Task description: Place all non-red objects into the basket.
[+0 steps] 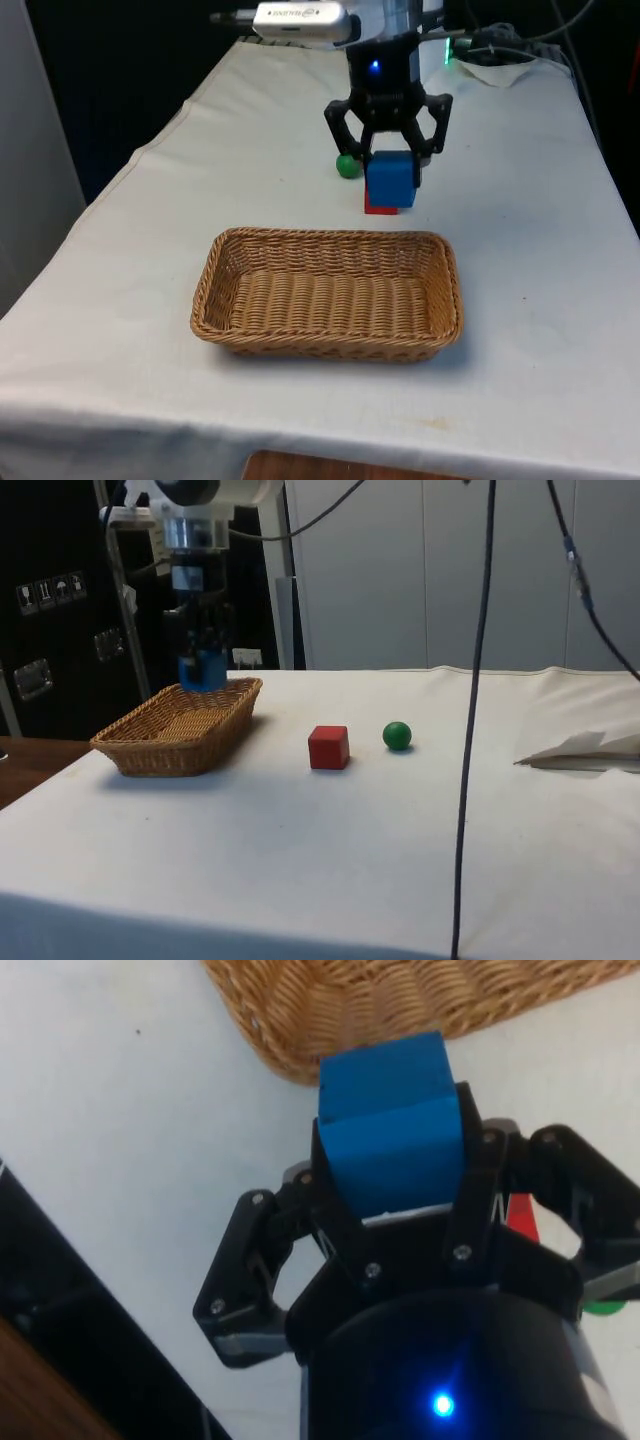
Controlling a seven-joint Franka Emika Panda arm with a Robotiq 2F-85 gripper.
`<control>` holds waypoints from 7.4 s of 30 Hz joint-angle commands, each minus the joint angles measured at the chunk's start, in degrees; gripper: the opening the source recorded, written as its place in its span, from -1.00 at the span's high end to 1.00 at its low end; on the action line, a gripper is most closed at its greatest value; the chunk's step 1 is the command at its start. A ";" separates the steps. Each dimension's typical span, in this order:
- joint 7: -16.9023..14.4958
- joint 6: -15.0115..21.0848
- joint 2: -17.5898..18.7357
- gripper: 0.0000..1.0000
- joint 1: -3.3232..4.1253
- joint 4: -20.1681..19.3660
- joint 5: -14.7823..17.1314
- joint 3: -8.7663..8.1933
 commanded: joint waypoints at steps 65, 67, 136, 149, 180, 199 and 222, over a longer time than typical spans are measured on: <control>-0.80 -2.81 22.75 -1.00 -3.95 24.52 9.97 -1.89; -0.63 -3.72 21.83 -1.00 -3.67 24.41 9.91 -2.41; -1.60 -8.94 -14.50 -1.00 1.60 -7.33 -8.02 -3.84; -3.61 -9.57 -18.22 -1.00 1.38 -10.71 -10.83 -4.07; -2.81 -1.66 -33.63 -1.00 1.09 -28.13 -22.86 -5.27; -4.13 4.87 -40.16 -1.00 0.69 -39.48 -24.98 -6.36; -6.42 17.30 -40.68 -1.00 0.00 -50.99 -26.13 -7.79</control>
